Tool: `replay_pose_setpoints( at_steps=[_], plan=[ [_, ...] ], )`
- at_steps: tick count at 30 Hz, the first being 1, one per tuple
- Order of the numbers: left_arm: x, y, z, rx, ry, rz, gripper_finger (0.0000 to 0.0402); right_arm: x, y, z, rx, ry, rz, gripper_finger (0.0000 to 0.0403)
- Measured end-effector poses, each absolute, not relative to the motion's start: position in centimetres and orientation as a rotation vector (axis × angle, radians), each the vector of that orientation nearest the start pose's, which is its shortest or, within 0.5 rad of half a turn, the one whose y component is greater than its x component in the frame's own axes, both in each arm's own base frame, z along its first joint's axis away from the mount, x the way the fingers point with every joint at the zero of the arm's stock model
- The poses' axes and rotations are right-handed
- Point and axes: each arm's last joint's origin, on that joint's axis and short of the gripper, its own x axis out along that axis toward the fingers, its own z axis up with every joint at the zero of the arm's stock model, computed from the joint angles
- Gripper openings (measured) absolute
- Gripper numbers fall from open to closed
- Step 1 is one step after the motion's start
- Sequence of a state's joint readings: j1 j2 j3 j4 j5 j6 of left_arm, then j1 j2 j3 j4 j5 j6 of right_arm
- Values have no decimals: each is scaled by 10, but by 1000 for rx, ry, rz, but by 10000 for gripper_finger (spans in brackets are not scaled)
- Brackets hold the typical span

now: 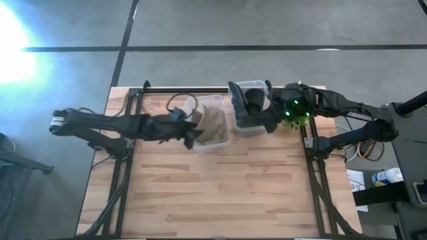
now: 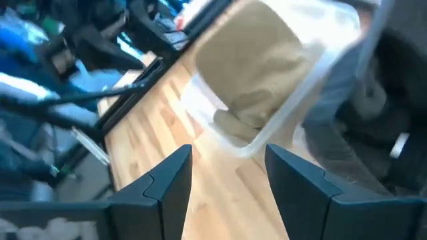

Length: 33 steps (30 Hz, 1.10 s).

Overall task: Pick & Place hat
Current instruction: Put the brown cap into the left transparent bin, then return to home position

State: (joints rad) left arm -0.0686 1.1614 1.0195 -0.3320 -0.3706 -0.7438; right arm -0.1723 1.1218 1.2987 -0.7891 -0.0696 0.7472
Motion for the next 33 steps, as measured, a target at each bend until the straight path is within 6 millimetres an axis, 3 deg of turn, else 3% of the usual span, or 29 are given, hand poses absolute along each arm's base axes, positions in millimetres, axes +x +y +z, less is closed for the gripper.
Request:
replay_pose_setpoints(
  at_steps=[6, 11, 14, 17, 21, 24, 33],
  plan=[
    [213, -31, 355, -517, 244, 310, 231, 183, -1, 402, 509, 449, -306, 185],
    [193, -41, 355, -460, 245, 234, 231, 143, 15, 385, 415, 397, -375, 185],
    [179, -37, 346, -491, 290, 261, 231, 122, 18, 369, 448, 419, -367, 185],
    [167, -35, 340, -630, 314, 300, 231, 104, 15, 351, 530, 461, -396, 185],
    [159, -40, 338, -572, 234, 193, 231, 87, 11, 328, 678, 453, -440, 185],
    [154, -39, 327, -551, 166, 116, 231, 87, 12, 312, 645, 365, -339, 185],
    [138, -40, 264, -535, -87, -146, 231, 89, 17, 270, 514, 52, -9, 185]
  ],
)
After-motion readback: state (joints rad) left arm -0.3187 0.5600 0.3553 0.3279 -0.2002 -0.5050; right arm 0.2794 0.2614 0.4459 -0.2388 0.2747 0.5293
